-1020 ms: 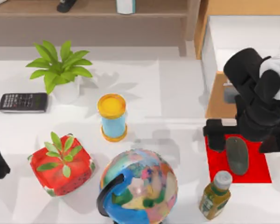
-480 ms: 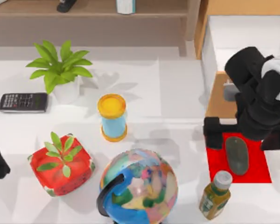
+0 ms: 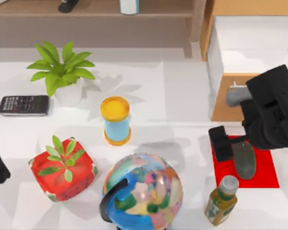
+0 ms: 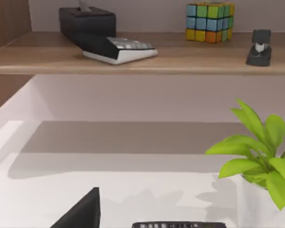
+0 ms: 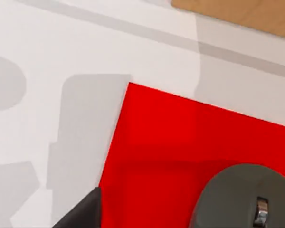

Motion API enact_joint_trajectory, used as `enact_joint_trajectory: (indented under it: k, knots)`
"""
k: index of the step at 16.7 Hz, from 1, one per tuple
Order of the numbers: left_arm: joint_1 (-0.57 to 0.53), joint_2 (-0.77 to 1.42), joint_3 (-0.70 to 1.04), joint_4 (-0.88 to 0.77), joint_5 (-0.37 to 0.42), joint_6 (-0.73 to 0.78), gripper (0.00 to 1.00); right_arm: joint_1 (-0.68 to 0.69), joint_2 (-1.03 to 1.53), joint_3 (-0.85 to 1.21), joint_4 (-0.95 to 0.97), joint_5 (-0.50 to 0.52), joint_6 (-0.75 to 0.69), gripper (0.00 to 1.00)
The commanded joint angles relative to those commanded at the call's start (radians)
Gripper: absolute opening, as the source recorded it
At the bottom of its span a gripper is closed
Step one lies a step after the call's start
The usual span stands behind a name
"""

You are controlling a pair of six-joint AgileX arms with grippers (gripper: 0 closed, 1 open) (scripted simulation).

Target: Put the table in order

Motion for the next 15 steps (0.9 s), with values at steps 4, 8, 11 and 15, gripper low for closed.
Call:
enact_joint_trajectory:
  k: [4, 8, 11, 15]
  knots:
    - [0.0, 0.0, 0.0, 0.0, 0.0, 0.0, 1.0, 0.013, -0.064, -0.212, 0.373, 0.034, -0.274, 1.0]
    - [0.0, 0.0, 0.0, 0.0, 0.0, 0.0, 1.0, 0.009, -0.079, -0.397, 0.766, 0.077, -0.598, 1.0]
    - [0.0, 0.0, 0.0, 0.0, 0.0, 0.0, 1.0, -0.005, -0.049, -0.504, 1.062, 0.117, -0.847, 1.0]
    - [0.0, 0.0, 0.0, 0.0, 0.0, 0.0, 1.0, -0.038, 0.038, -0.581, 1.432, 0.171, -1.153, 1.0]
